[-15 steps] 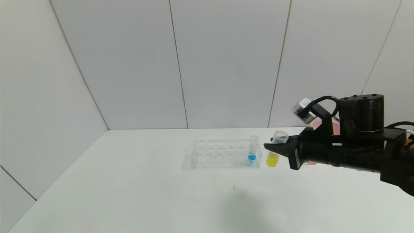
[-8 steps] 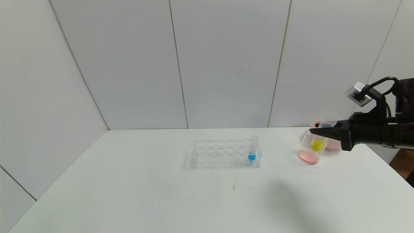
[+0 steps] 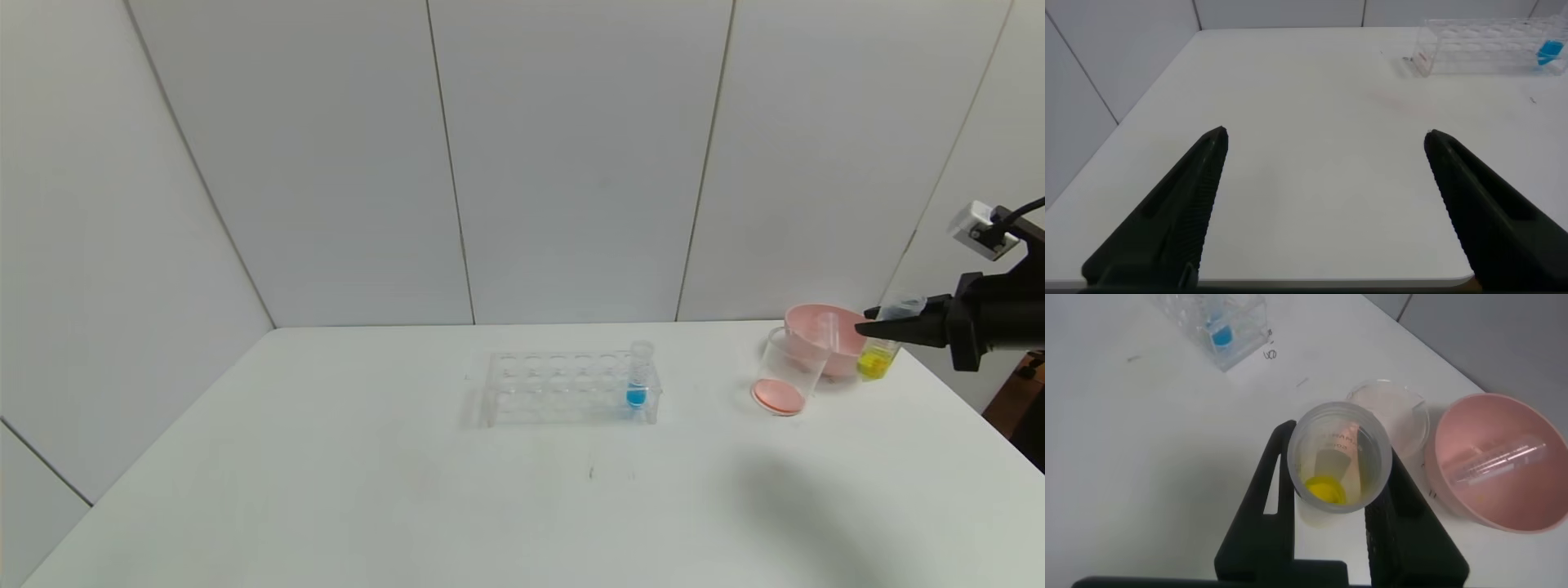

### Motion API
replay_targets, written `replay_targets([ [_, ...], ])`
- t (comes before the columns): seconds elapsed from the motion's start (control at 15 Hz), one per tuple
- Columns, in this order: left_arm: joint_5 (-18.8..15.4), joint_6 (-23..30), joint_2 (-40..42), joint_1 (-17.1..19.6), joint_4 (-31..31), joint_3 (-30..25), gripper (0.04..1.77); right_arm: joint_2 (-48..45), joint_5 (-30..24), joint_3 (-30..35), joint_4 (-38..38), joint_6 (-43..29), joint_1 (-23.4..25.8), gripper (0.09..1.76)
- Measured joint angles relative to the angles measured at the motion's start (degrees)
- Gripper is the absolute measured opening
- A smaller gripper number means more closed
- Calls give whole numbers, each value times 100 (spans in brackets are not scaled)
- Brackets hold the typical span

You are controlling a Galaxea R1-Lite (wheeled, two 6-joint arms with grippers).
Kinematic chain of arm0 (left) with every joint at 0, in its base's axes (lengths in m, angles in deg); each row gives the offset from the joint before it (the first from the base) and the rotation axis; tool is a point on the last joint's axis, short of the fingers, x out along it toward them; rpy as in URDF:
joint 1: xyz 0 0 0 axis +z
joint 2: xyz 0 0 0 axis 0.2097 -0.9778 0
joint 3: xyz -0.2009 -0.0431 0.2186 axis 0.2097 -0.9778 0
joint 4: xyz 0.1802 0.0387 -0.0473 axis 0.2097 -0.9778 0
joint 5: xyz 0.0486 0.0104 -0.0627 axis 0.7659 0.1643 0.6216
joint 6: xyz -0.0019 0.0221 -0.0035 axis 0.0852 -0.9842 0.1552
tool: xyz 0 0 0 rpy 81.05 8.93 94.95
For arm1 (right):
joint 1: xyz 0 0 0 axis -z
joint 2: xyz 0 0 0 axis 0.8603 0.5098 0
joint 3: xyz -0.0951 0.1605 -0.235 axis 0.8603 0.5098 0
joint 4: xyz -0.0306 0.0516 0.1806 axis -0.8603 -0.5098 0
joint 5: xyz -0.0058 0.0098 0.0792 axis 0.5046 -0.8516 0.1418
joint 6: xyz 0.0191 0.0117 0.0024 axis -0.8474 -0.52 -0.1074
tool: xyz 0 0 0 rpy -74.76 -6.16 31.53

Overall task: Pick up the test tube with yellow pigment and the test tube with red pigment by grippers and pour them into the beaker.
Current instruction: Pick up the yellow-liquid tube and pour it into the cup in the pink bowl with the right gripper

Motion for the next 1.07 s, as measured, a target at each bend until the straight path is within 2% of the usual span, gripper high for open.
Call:
replay_targets([
  [0.2,0,0,0,0,0,0,172,407,-30,-978,-1108,697,328,55],
  [0.4,0,0,0,0,0,0,172,923,101,-2127,-1913,1262,441,55],
  [0.67,0,0,0,0,0,0,172,1581,940,-3371,-3106,2126,424,55],
  [0.87,-2,0,0,0,0,0,172,1910,1632,-3897,-3438,2376,323,55],
  [1.07,0,0,0,0,0,0,172,2075,1952,-4005,-3500,2382,61,55],
])
